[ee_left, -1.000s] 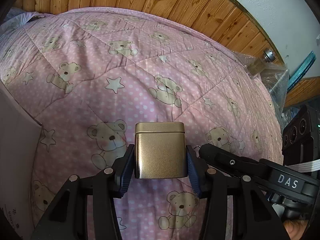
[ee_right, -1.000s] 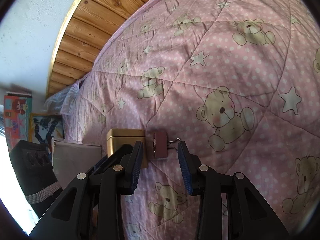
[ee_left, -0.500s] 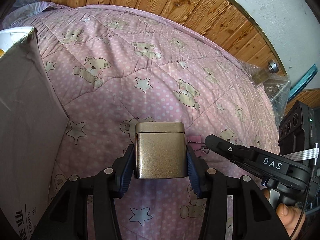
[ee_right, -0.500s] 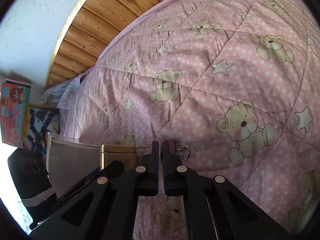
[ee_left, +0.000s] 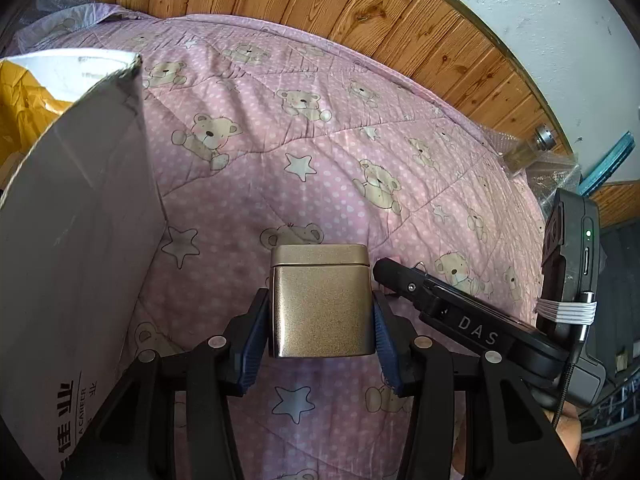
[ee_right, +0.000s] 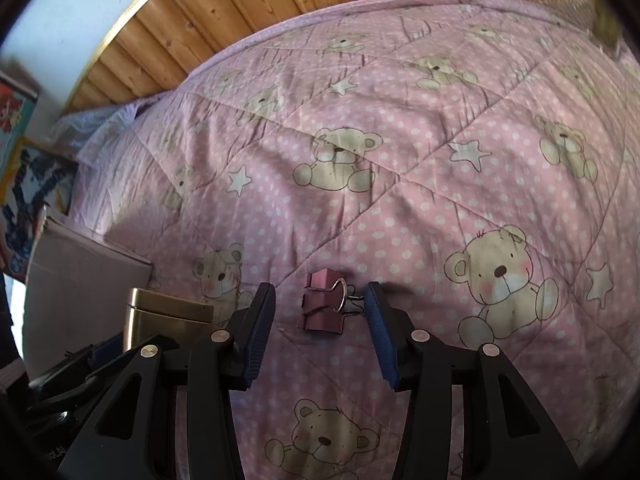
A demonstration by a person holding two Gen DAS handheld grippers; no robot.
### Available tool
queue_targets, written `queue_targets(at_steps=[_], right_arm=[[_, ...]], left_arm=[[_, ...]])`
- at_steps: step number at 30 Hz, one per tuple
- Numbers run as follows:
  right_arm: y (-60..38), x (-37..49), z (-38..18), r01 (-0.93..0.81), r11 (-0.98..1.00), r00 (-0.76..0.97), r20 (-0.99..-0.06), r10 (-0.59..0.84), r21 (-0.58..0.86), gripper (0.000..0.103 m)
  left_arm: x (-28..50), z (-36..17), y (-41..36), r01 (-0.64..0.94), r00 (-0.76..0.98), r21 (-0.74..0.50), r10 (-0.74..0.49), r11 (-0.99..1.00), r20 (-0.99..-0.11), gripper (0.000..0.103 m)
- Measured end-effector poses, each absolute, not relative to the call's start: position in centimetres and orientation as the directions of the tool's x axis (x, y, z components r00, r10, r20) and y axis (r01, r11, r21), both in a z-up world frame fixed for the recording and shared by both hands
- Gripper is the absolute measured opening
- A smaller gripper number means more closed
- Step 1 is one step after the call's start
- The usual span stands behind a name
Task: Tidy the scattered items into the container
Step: 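Close the right gripper on the pink binder clip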
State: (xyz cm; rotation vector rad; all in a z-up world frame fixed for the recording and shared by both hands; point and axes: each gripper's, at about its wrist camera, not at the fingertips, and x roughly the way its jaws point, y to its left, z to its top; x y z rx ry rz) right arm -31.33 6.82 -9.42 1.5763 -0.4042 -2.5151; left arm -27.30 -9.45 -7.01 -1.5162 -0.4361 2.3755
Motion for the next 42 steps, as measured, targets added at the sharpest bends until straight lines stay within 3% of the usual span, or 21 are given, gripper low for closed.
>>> queue_targets(at_steps=[2, 3, 16, 20, 29, 32, 35, 40, 42], right_arm=[[6.7, -31.2, -9.4, -0.015, -0.959, -0.443, -0.861, -0.248, 0.284, 0.028], [6.8, -31.1, -9.4, -0.014, -0.955, -0.444, -0.858, -0.258, 0.295, 0.014], [6.3, -29.1, -8.0, -0.039, -0.943, -0.455, -0.846, -0.277, 0.330, 0.013], [6.3, -28.1, -7.1, -0.051, -0.939, -0.462, -0.841, -0.281, 0.341, 0.005], [5.4, -25.2, -5.7, -0.044, -0.943, -0.470, -0.840, -0.271, 0.328, 0.004], [5.2, -24.5, -5.2, -0.052, -0.954, -0.506, -0.831, -0.230, 0.295, 0.009], [5.4, -24.8, -5.8, -0.075, -0.961, -0.519, -0.834, -0.189, 0.265, 0.045], [4.5, -27.2, -9.3, -0.048, -0.987, -0.478, -0.871, -0.110, 0.151, 0.048], [4.0, -27.6, -9.5, -0.020, -0.996, -0.486, -0.872, -0.067, 0.088, 0.034]], left_arm=[[-27.1, -7.2, -9.6, -0.073, -0.398, -0.409, 0.403, -0.910, -0.824, 0.050], [-27.0, -7.2, -9.7, -0.072, -0.398, -0.411, 0.404, -0.909, -0.823, 0.050], [-25.8, -5.8, -10.7, -0.079, -0.424, -0.441, 0.431, -0.894, -0.797, 0.050], [-25.1, -5.1, -10.9, -0.090, -0.435, -0.448, 0.440, -0.889, -0.786, 0.050], [-22.5, -3.6, -11.3, -0.113, -0.452, -0.456, 0.455, -0.883, -0.768, 0.050], [-21.4, -3.1, -11.6, -0.118, -0.458, -0.458, 0.458, -0.881, -0.762, 0.050], [-20.4, -2.7, -12.0, -0.120, -0.465, -0.461, 0.460, -0.879, -0.756, 0.050], [-19.4, -2.4, -12.7, -0.112, -0.472, -0.460, 0.454, -0.881, -0.755, 0.050], [-19.3, -2.5, -13.0, -0.103, -0.472, -0.461, 0.451, -0.881, -0.757, 0.050]])
